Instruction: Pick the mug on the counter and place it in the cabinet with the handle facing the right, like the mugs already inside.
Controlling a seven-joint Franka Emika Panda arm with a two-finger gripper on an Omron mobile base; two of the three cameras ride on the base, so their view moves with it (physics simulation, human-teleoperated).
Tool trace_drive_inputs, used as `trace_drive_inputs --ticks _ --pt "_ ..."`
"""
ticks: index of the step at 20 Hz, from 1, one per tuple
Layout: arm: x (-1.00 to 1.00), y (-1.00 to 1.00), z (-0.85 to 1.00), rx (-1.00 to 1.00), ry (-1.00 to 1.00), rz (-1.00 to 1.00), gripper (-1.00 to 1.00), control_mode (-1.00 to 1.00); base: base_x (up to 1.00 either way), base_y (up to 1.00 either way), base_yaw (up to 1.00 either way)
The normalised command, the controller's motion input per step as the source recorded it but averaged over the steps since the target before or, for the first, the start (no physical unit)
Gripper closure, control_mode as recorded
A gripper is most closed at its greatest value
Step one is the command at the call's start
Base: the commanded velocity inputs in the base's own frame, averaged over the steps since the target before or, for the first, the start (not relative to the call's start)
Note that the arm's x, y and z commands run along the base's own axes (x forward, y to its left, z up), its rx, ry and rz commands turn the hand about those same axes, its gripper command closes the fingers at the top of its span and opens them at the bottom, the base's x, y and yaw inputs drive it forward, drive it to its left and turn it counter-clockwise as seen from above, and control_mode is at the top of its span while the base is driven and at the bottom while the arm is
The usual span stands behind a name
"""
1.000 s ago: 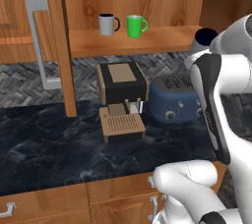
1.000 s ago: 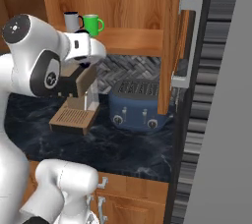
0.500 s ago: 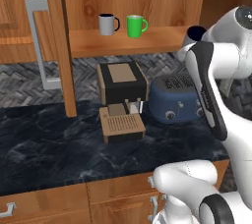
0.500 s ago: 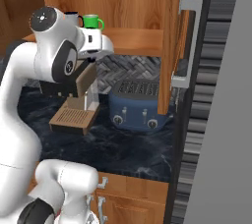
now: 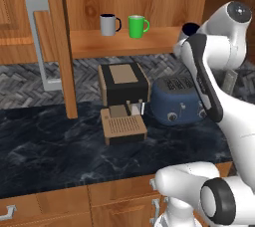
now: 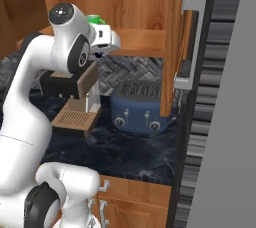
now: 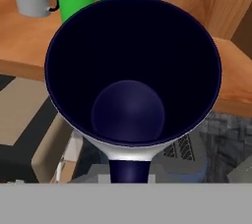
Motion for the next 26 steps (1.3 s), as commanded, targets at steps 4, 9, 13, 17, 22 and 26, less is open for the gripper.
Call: trace_drive_inputs --ticks 4,9,13,17,22,26 --pt "0.41 0.00 -0.09 0.00 0.01 0.03 1.00 -1.00 0.00 0.00 0.00" --pt "0.37 0.00 -0.20 0.00 0.02 0.04 1.00 -1.00 0.00 0.00 0.00" --pt "0.32 0.00 -0.23 0.00 0.02 0.05 1.00 -1.00 0.00 0.00 0.00" --pt "0.36 0.00 -0.16 0.00 0.03 0.06 1.00 -1.00 0.00 0.00 0.00" --pt "0.44 -0.01 -0.05 0.00 0.02 0.04 1.00 -1.00 0.00 0.00 0.00" --pt "0.34 -0.04 0.00 0.00 0.00 0.02 1.00 -1.00 0.00 0.00 0.00"
